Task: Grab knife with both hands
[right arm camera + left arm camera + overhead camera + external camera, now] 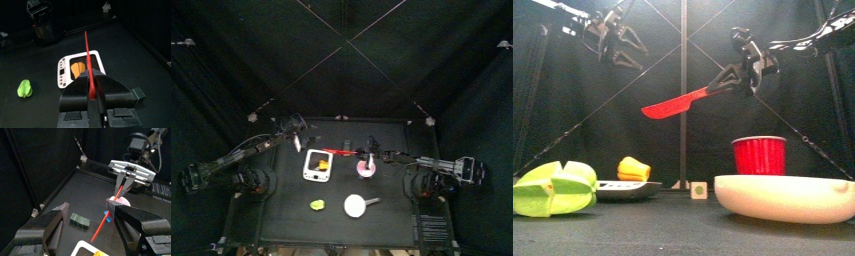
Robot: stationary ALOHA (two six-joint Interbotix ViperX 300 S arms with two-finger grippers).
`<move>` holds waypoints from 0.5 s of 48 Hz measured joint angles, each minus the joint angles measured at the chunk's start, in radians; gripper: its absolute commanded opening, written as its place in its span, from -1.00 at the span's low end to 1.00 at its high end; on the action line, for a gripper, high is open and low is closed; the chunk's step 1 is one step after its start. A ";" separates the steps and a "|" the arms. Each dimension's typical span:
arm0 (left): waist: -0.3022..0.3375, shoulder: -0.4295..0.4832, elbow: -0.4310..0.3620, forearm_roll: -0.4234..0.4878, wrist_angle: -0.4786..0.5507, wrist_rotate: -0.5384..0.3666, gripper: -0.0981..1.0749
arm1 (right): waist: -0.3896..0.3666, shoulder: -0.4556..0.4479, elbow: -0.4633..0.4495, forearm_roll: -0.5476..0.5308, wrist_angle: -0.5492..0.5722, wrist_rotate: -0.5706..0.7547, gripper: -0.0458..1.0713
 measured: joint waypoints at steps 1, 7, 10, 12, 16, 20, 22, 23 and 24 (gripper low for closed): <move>0.018 0.012 -0.005 -0.038 0.020 0.046 0.80 | 0.000 0.000 0.000 0.002 0.000 0.000 -0.52; 0.117 0.063 0.000 -0.321 0.170 0.370 0.80 | 0.000 -0.002 0.002 0.000 0.000 0.000 -0.52; 0.163 0.067 0.035 -0.480 0.258 0.572 0.80 | 0.002 -0.002 0.009 0.000 0.000 -0.002 -0.52; 0.189 0.066 0.072 -0.598 0.314 0.723 0.80 | 0.002 -0.003 0.015 0.000 0.000 -0.006 -0.52; 0.221 0.061 0.152 -0.796 0.383 0.988 0.80 | 0.002 -0.011 0.020 -0.002 0.000 -0.008 -0.52; 0.224 0.058 0.242 -0.960 0.408 1.235 0.80 | 0.003 -0.014 0.020 -0.002 -0.002 -0.008 -0.52; 0.222 0.058 0.281 -1.012 0.414 1.338 0.79 | 0.005 -0.014 0.020 -0.002 -0.005 -0.008 -0.52; 0.222 0.058 0.296 -1.031 0.417 1.373 0.79 | 0.006 -0.014 0.020 -0.003 -0.005 -0.008 -0.52; 0.221 0.058 0.311 -1.045 0.419 1.404 0.79 | 0.008 -0.014 0.020 -0.003 -0.006 -0.006 -0.52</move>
